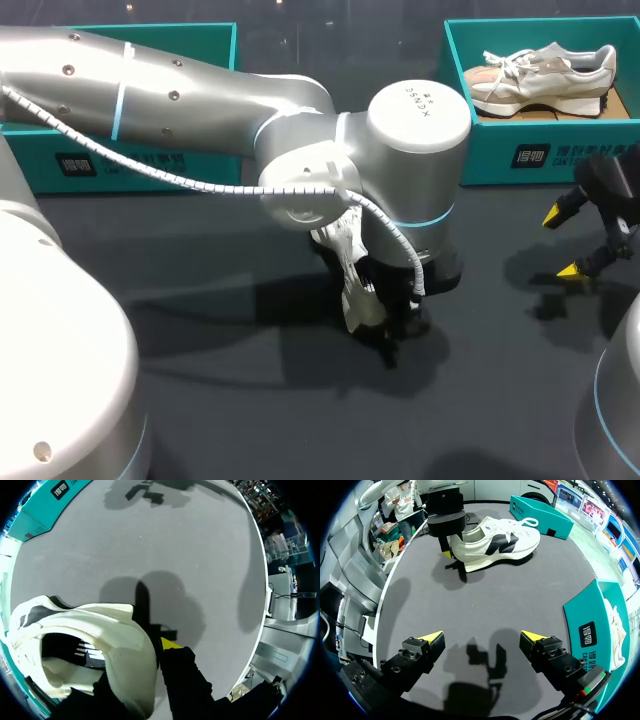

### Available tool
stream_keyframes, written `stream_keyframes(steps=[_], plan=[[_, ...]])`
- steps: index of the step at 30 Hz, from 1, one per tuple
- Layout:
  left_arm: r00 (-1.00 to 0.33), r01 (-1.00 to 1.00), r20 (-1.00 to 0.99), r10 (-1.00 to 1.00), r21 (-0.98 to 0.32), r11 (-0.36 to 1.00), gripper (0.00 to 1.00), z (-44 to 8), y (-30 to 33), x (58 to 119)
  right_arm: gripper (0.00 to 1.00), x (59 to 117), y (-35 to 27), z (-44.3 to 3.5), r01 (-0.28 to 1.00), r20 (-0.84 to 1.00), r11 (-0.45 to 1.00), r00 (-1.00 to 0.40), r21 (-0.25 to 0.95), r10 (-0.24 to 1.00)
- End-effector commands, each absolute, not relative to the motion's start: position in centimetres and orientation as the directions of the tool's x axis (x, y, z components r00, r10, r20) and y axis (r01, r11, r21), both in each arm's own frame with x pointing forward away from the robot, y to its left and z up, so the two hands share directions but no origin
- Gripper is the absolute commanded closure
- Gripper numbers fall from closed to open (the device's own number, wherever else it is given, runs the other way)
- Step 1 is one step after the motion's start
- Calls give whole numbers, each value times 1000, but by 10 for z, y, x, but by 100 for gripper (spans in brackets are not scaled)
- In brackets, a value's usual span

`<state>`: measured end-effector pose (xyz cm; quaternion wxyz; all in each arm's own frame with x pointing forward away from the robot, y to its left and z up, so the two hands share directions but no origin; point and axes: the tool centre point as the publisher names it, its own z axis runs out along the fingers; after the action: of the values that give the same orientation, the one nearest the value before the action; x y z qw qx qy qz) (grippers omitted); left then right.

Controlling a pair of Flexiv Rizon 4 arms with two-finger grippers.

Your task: Take the shoe out of the shoebox, open the shoe tongue, remove and reinsert the insole, then place the shoe into the shoebox

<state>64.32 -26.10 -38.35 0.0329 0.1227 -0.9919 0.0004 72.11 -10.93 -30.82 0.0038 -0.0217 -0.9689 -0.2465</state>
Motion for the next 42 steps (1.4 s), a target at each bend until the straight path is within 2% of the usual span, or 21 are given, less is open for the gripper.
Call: stream_keyframes(steps=[1,13,19,24,38,42], plan=[[-972,-225,77,-224,-1,974,100,-376,-254,644,0,721,-109,-308,44,18,879,-999,476,41],[-993,-57,100,-64,75,996,100,-310,-225,677,0,721,-109,-308,44,18,879,-999,476,41],[-994,-36,106,-41,48,998,100,-271,-204,707,0,721,-109,-308,44,18,879,-999,476,41],[-1000,12,18,10,71,997,100,-239,-187,732,0,721,-109,-308,44,18,879,-999,476,41],[-999,18,48,15,62,998,100,-240,-187,730,0,721,-109,-308,44,18,879,-999,476,41],[-998,57,40,56,19,998,100,-217,-176,742,0,721,-109,-308,44,18,879,-999,476,41]])
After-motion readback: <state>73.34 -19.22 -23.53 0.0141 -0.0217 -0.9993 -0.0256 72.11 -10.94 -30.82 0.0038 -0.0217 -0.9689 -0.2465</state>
